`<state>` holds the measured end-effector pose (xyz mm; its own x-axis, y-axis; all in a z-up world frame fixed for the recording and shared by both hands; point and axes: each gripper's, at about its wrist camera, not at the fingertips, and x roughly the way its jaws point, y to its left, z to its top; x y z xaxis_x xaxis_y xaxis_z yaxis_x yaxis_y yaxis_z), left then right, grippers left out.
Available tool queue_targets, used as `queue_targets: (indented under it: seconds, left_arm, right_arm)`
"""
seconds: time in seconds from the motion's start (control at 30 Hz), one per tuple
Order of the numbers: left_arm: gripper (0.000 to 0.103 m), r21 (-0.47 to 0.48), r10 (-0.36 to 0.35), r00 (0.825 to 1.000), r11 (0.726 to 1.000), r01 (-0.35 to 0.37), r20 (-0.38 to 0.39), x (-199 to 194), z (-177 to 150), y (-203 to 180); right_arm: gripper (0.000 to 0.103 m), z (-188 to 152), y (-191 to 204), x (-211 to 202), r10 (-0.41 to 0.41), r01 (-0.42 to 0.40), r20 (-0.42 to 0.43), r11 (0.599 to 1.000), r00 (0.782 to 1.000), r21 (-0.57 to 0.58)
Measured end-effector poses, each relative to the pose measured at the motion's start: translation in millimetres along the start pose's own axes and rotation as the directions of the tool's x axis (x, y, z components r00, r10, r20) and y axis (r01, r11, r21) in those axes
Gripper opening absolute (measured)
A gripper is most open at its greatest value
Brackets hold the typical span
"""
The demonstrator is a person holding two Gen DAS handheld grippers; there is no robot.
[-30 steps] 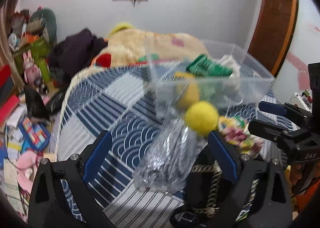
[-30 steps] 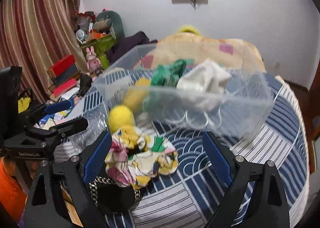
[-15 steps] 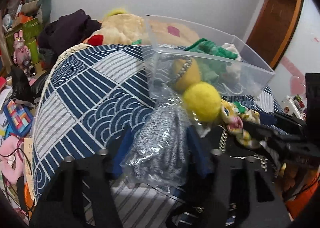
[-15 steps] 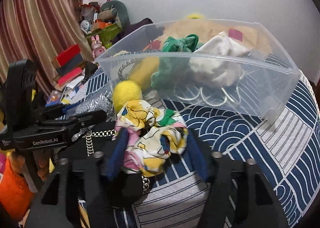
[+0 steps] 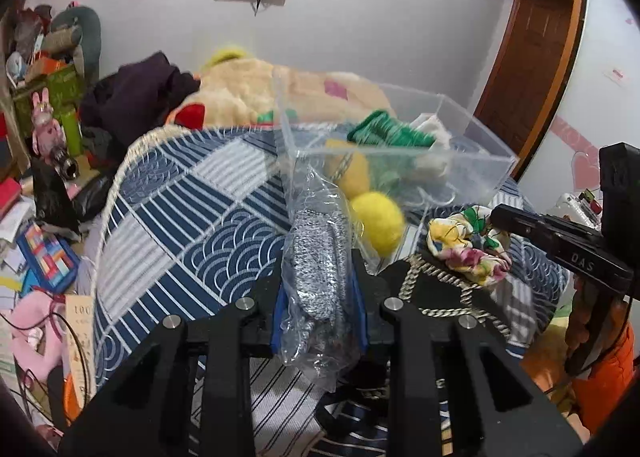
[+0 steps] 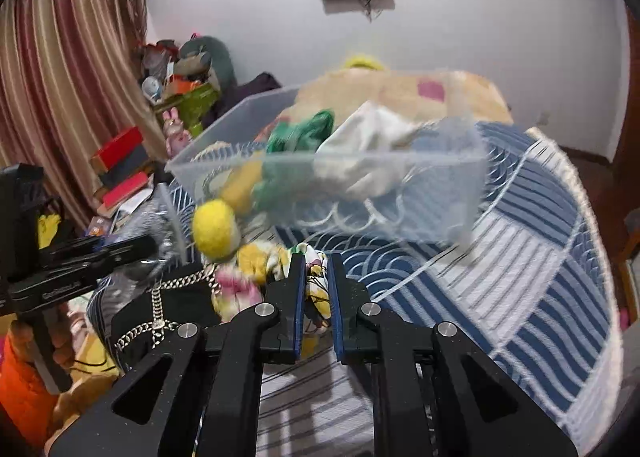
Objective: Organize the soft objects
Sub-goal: 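Grasp the clear bag with silver item using the left tool while the right tool grasps the floral scrunchie, then carry the clear bag into the box with the left tool while the right tool drops the scrunchie in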
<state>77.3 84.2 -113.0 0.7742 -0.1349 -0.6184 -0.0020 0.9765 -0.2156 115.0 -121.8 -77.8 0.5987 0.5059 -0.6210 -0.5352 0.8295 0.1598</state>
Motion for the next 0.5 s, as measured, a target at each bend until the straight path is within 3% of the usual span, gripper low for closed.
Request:
queue_targets:
  seconds: [0.13,0.23,0.37,0.5]
  left_arm:
    - [0.027,0.019,-0.011,0.999,1.0,0.01,0.053,-18.5,8.8,-9.6]
    - [0.027,0.033,-0.027,0.996,0.999,0.025,0.08,-26.4,15.7,-15.5]
    - [0.027,0.055,-0.044,0.994,0.998,0.039,0.097,-29.7,24.2,-24.7]
    - [0.027,0.076,-0.051,0.993,0.996,0.043,0.106,-28.8,30.8,-31.0]
  right_arm:
    - [0.01,3.3,-6.7,-10.2,-0.035,0.035,0.02,0.999,0.999,-0.002]
    - [0.011,3.1,-7.6,-3.5,-0.079,0.078,-0.025,0.997,0.997,-0.02]
    - [0.042,-6.0,-13.8,7.3,-0.059,0.059,-0.073,0.998,0.996,0.006]
    - [0.042,-12.8,-23.0,21.3,-0.057,0.06,-0.119,0.998,0.991,0.023]
